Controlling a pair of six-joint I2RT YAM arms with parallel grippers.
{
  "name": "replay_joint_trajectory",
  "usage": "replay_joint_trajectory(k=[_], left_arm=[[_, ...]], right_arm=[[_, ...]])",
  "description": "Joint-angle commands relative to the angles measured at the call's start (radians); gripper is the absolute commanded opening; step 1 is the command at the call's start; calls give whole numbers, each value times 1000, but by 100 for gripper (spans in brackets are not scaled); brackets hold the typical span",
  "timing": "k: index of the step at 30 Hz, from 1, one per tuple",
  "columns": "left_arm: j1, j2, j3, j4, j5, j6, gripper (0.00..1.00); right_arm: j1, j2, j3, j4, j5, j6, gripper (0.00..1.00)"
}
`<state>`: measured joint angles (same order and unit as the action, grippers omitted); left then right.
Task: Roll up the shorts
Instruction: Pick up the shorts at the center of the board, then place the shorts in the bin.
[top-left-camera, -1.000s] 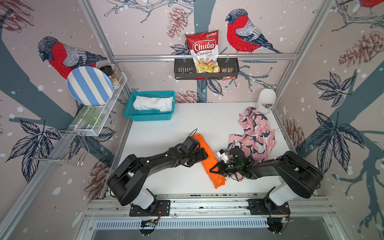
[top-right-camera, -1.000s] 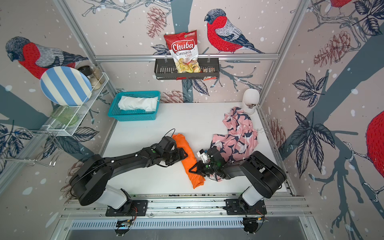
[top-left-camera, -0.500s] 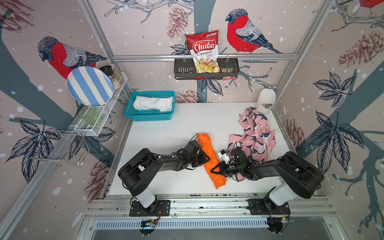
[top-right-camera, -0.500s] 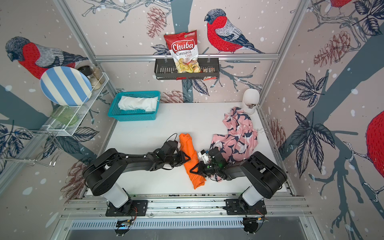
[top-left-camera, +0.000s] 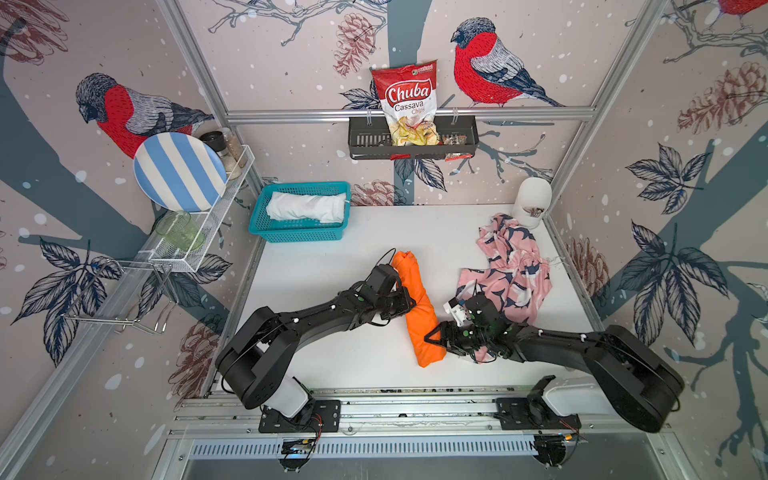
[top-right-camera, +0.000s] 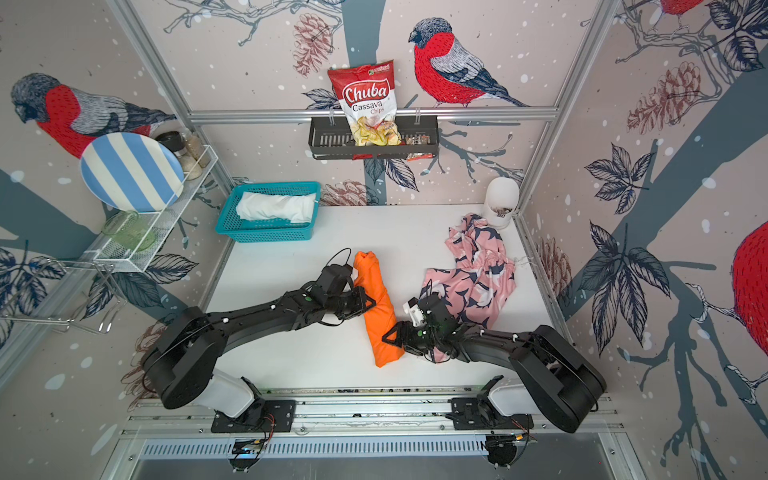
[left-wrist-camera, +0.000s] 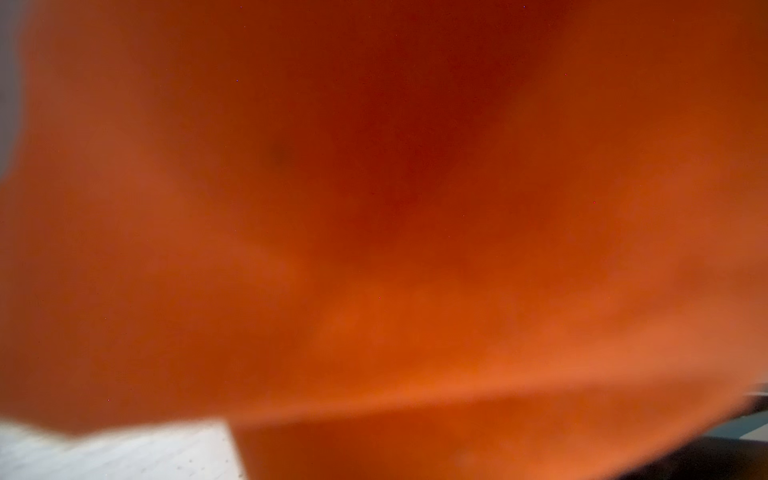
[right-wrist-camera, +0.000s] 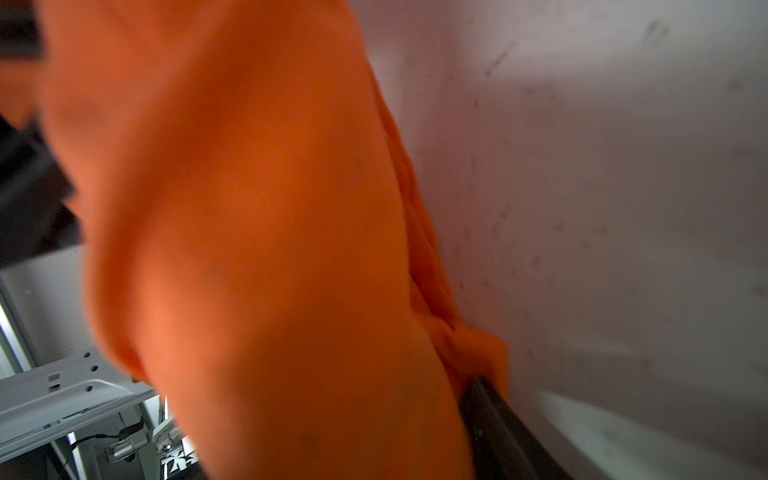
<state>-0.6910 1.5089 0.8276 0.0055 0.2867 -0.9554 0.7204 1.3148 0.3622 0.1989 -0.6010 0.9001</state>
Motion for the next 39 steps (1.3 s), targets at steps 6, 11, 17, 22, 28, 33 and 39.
replay_joint_trajectory(k=[6, 11, 17, 22, 28, 33, 39], left_arm=[[174, -88, 152, -125, -2, 136, 7], [321, -36, 355, -193, 56, 208, 7], [515, 110, 599, -183, 115, 205, 6], [631, 300, 842, -140, 175, 180, 5], [715, 526, 1084, 3, 207, 61, 4], [769, 725, 1289, 59, 215, -53, 2], [812, 822, 1239, 205, 168, -181, 2]], right_arm=[[-11, -183, 137, -374, 85, -45, 79], [-15, -244, 227, -452, 136, -39, 80], [-26, -242, 246, -451, 138, -45, 81], [-42, -194, 245, -420, 111, -71, 81], [-59, -113, 245, -359, 64, -84, 81], [-59, -30, 239, -309, 29, -93, 81], [-61, 41, 243, -281, 18, -116, 81]])
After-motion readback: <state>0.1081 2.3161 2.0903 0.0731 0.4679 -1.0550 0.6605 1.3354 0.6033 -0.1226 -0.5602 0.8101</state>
